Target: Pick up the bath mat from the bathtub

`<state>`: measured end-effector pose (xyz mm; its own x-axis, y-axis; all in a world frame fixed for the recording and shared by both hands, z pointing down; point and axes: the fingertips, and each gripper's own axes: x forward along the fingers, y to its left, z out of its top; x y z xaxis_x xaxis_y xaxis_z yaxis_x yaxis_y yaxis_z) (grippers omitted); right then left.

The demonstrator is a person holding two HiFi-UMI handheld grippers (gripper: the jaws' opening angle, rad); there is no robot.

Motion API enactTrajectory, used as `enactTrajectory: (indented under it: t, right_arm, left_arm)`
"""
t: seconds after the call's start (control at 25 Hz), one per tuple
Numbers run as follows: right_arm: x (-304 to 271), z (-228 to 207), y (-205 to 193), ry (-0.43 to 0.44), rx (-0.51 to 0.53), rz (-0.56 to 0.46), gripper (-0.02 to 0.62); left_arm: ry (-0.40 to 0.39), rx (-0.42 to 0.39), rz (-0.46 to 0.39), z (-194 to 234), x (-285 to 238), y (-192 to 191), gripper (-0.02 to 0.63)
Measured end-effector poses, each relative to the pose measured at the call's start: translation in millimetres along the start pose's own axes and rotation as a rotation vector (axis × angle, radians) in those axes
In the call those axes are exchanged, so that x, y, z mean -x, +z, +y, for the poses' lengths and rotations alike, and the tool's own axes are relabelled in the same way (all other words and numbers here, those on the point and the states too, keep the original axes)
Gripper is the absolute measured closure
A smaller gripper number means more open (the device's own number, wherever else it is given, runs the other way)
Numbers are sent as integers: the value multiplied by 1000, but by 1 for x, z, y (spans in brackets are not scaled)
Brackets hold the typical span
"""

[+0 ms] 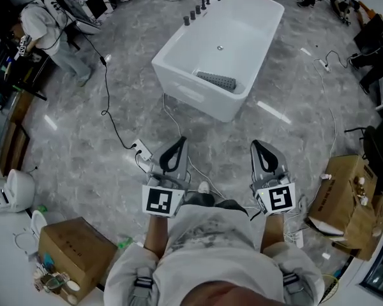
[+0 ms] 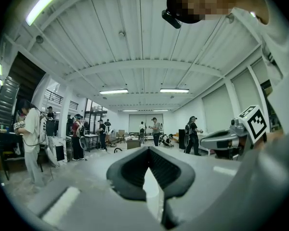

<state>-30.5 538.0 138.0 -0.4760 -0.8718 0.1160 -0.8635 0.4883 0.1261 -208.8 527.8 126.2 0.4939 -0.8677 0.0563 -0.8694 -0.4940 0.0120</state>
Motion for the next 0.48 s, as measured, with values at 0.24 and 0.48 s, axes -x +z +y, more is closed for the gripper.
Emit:
enactTrajectory:
  t: [0.24,0.48]
  right_arm:
    - [-11,-17,-7,3,-15,28,594]
    - [-33,-55,-14,51,-22,34,594]
  left_arm:
    - [-7,21,23,-1,-25,-6,601]
    - [-8,29,47,-9,-67,-13,601]
